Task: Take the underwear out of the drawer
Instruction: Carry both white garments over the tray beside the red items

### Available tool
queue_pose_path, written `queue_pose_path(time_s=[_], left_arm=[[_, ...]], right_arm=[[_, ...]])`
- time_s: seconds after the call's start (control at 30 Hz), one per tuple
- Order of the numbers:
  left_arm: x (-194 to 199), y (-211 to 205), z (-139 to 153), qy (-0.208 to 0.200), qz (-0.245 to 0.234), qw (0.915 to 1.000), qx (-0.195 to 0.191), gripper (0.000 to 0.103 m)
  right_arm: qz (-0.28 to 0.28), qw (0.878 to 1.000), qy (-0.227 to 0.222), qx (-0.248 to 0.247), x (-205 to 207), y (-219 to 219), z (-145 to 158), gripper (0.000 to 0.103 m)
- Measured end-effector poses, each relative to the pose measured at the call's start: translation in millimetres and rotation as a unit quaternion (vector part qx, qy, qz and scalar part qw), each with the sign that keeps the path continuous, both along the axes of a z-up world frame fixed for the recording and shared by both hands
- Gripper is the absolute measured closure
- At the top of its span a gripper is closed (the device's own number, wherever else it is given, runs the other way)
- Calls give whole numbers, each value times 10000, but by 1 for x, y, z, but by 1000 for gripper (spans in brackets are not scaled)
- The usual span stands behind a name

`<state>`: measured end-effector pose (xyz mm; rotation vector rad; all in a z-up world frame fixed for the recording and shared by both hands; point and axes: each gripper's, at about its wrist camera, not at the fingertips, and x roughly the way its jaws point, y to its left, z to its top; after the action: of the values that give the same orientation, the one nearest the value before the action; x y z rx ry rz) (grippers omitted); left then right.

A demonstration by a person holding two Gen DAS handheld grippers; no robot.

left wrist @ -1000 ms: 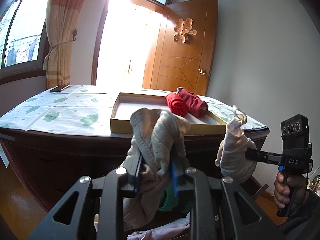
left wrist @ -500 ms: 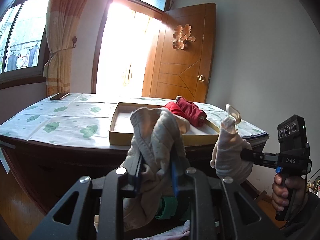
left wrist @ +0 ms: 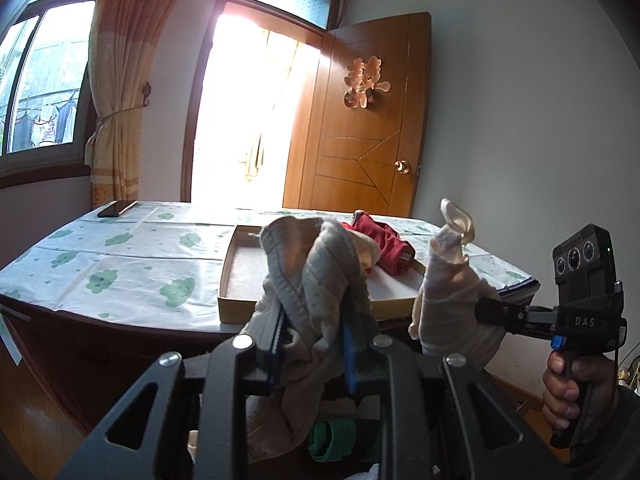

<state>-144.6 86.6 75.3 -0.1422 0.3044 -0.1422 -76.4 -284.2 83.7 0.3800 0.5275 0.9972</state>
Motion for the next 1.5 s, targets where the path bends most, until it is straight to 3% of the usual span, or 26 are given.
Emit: queue_pose_path(time_s=[0.27,0.97,1.3,1.5], left_arm=[[11,3,10,-41,30,10000,9,81],[74,24,46,-74,239,9997,0,81],[130,36,57,218,318,9992,-84,81],[174,44,53,608,394,9969,-310,81]], right_arm=[[73,9999,-121,6,8,16,21,84],[-54,9998,141,122,70,53,57,84],[-361,9982,443,177,119,70,65,84],[-646,9959,633,-78,153,88,65,84]])
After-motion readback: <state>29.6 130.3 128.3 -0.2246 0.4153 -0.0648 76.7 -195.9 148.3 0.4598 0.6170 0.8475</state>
